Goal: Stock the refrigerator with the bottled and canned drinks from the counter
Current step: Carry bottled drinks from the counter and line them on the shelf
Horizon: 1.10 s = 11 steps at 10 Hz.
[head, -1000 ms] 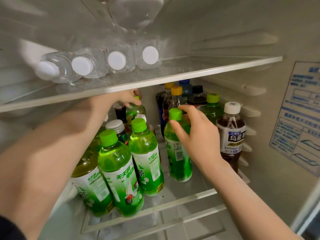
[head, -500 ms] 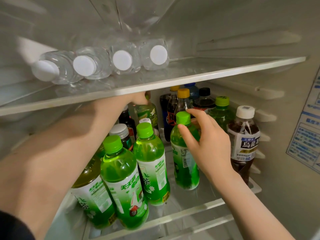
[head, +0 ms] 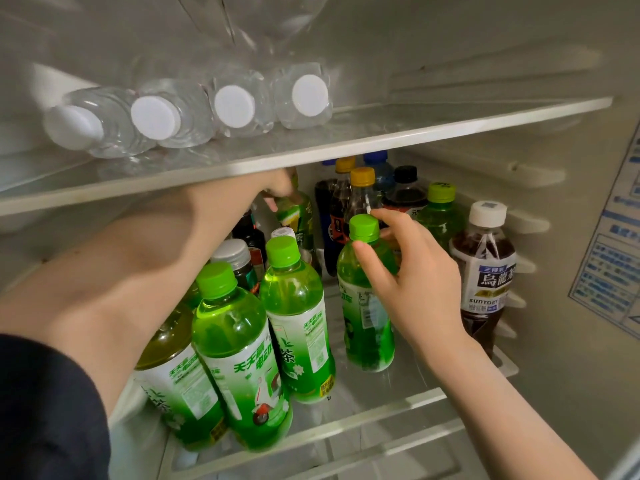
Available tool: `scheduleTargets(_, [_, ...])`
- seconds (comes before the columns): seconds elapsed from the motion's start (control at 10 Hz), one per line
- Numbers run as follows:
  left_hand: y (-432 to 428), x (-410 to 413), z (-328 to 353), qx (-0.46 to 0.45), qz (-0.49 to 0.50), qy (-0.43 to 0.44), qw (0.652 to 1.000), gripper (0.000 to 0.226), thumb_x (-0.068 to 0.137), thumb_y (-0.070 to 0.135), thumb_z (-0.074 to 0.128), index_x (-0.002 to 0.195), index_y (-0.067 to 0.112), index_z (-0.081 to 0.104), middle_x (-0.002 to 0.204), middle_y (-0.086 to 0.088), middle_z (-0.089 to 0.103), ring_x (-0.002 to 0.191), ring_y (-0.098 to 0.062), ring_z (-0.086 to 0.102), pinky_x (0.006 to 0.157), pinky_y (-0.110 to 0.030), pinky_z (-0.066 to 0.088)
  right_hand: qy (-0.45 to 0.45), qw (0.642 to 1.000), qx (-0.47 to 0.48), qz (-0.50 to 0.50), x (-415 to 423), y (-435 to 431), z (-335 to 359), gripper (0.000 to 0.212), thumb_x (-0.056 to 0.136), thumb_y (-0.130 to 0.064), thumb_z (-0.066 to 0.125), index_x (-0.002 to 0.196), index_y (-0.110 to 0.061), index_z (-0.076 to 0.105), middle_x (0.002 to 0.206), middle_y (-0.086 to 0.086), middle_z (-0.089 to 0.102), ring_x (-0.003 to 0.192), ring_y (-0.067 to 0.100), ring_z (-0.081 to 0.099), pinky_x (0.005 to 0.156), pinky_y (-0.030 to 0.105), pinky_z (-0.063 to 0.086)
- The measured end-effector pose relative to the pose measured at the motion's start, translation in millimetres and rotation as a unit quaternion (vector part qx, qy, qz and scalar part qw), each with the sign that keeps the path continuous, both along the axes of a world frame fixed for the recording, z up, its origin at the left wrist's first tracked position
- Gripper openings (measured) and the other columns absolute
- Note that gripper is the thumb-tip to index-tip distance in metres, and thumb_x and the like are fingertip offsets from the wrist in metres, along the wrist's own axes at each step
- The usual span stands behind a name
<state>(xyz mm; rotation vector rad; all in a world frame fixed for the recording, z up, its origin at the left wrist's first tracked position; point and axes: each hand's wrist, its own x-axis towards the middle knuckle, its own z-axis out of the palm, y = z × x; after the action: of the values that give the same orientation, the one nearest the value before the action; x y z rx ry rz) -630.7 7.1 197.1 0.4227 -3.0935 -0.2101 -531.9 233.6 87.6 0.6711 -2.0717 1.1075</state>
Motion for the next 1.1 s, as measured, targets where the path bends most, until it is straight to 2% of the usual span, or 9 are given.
scheduleTargets(0.1, [-2.8,-5.3,-3.3,0.007,0.004,0.020,1.000,0.046,0.084,0.029,0.071,0.119,0.003,0.058,0.113,-0.015,0.066,0.076,-0.024,0.065,0.048,-0.024,0.054,0.000,1.000,-0.007,-0.002,1.3,1.3,-0.5,0.041,0.089,-0.042,0.058,0.124,-0.023,0.055,0.101,-0.005,0.064,0.086,0.009,0.060,0.065,0.024,0.050])
scheduleTargets(0.2, [-3.3,-10.5,-6.9,0.042,0.002,-0.037,0.998,0.063,0.083,0.028,0.072,0.130,-0.003,0.044,0.133,-0.020,0.049,0.085,-0.026,0.063,0.062,-0.028,0.057,-0.005,1.000,-0.012,0.000,1.6,1.3,-1.2,0.041,0.089,-0.042,0.057,0.125,-0.023,0.055,0.102,-0.005,0.064,0.088,0.010,0.060,0.066,0.028,0.052])
scheduleTargets(0.3, [-6.2,-8.8,-7.1,0.028,-0.003,-0.069,0.997,0.065,0.084,0.024,0.070,0.134,-0.004,0.040,0.130,-0.016,0.048,0.089,-0.021,0.055,0.055,-0.022,0.050,-0.009,1.000,-0.015,0.000,2.8,1.1,-2.0,0.042,0.089,-0.044,0.056,0.125,-0.024,0.054,0.102,-0.006,0.063,0.089,0.009,0.060,0.067,0.030,0.053])
scheduleTargets(0.4, [-4.9,-6.6,-5.0,0.023,-0.030,-0.052,0.998,0.060,0.083,0.022,0.072,0.127,-0.007,0.045,0.123,-0.020,0.055,0.081,-0.024,0.058,0.049,-0.021,0.049,-0.008,1.000,-0.020,0.002,3.1,1.2,-2.4,0.042,0.088,-0.044,0.055,0.125,-0.024,0.054,0.101,-0.006,0.063,0.088,0.009,0.060,0.067,0.030,0.053])
scheduleTargets(0.5, [-0.6,-5.8,-4.6,0.014,-0.047,-0.041,0.998,0.053,0.083,0.021,0.071,0.121,-0.008,0.047,0.102,-0.015,0.054,0.064,-0.020,0.054,0.033,-0.013,0.040,-0.008,1.000,-0.023,0.000,2.3,0.9,-3.2,0.042,0.088,-0.044,0.056,0.125,-0.023,0.055,0.100,-0.006,0.063,0.086,0.009,0.059,0.066,0.028,0.052])
scheduleTargets(0.7, [-2.1,-12.6,-3.7,-0.029,-0.038,-0.062,0.997,0.028,0.088,0.024,0.065,0.096,0.001,0.050,0.090,-0.014,0.051,0.055,-0.013,0.045,0.030,-0.010,0.034,-0.007,1.000,-0.022,-0.001,1.2,-1.5,-2.4,0.043,0.087,-0.045,0.054,0.125,-0.024,0.055,0.101,-0.006,0.064,0.087,0.009,0.060,0.065,0.028,0.052])
scheduleTargets(0.8, [-2.1,-13.9,-3.4,-0.033,-0.038,-0.066,0.997,0.029,0.089,0.027,0.064,0.093,0.002,0.051,0.071,-0.008,0.049,0.054,-0.012,0.044,0.031,-0.009,0.034,-0.008,1.000,-0.022,-0.002,0.4,-2.5,-3.3,0.043,0.088,-0.045,0.055,0.125,-0.024,0.055,0.102,-0.006,0.064,0.088,0.009,0.060,0.066,0.029,0.051])
scheduleTargets(1.0, [-3.7,-16.5,-4.3,-0.031,-0.029,-0.059,0.997,0.034,0.086,0.034,0.067,0.092,0.003,0.052,0.070,-0.007,0.049,0.052,-0.014,0.046,0.030,-0.012,0.034,-0.004,1.000,-0.026,0.000,-1.6,-3.1,-5.0,0.042,0.088,-0.043,0.057,0.124,-0.023,0.056,0.101,-0.006,0.064,0.088,0.008,0.060,0.065,0.027,0.051])
scheduleTargets(1.1, [-4.8,-17.3,-5.3,-0.033,-0.020,-0.046,0.998,0.037,0.083,0.034,0.070,0.082,0.002,0.051,0.066,-0.009,0.052,0.049,-0.016,0.048,0.030,-0.015,0.036,0.001,1.000,-0.026,-0.002,-2.6,-3.6,-5.7,0.041,0.088,-0.043,0.058,0.124,-0.022,0.056,0.101,-0.006,0.064,0.087,0.007,0.060,0.064,0.023,0.049])
